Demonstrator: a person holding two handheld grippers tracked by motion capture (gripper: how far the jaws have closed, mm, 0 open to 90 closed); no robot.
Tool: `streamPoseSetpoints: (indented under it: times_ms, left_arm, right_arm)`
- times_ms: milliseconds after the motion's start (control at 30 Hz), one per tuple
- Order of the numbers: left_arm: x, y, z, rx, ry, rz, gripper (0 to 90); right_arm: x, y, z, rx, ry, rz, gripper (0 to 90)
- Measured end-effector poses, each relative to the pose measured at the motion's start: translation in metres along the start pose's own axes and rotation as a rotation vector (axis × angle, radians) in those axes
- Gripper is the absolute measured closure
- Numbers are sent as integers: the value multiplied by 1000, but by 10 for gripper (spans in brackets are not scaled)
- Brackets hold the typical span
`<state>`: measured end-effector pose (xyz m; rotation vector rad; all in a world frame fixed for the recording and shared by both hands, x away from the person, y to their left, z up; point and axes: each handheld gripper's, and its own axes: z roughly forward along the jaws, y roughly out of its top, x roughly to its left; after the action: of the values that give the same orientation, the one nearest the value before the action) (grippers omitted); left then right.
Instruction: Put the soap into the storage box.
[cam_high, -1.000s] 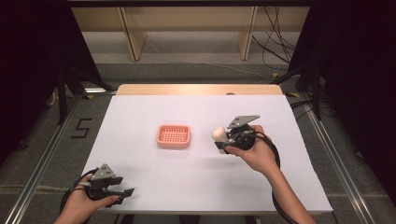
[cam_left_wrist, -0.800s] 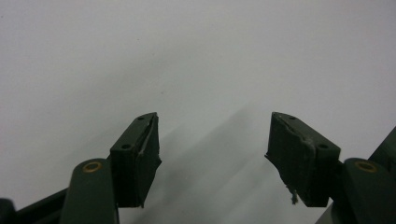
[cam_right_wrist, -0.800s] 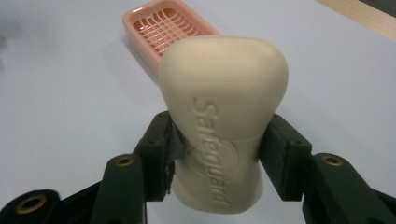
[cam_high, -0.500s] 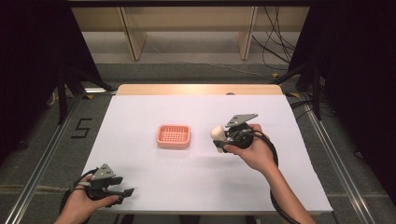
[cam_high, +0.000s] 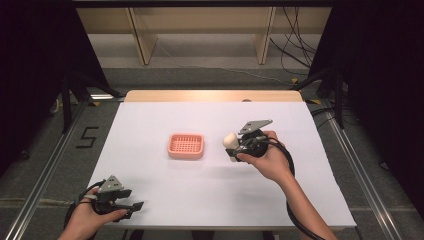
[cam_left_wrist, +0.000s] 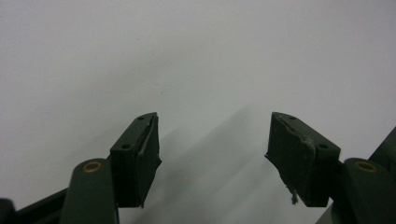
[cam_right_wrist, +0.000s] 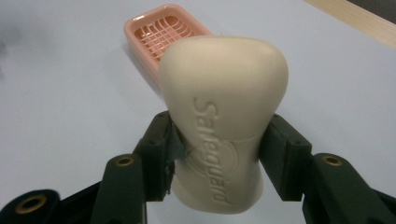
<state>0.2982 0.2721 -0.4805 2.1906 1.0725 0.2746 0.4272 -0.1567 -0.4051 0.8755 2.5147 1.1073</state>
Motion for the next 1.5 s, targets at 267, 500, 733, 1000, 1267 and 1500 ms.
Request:
streamPoseSetpoints:
  times_ms: [267,500,733,1000,1267,1500]
  left_arm:
    - [0,0,0,-1,0,0,338]
    - [0,0,0,1,7,3,338]
    - [1,0,0,2,9,2,338]
    - [1,0,-1,5,10,1,338]
    - [1,0,-1,6,9,0,338]
    - [1,0,-1,4,9,0,338]
  right_arm:
    - [2,4,3,4,6,14,501]
    - [3,8,5,8,14,12,501]
    - [3,12,8,0,11,-6,502]
    - [7,17,13,-4,7,9,502]
    - [8,19,17,-11,8,4,501]
    - [8,22,23,-24,12,-12,502]
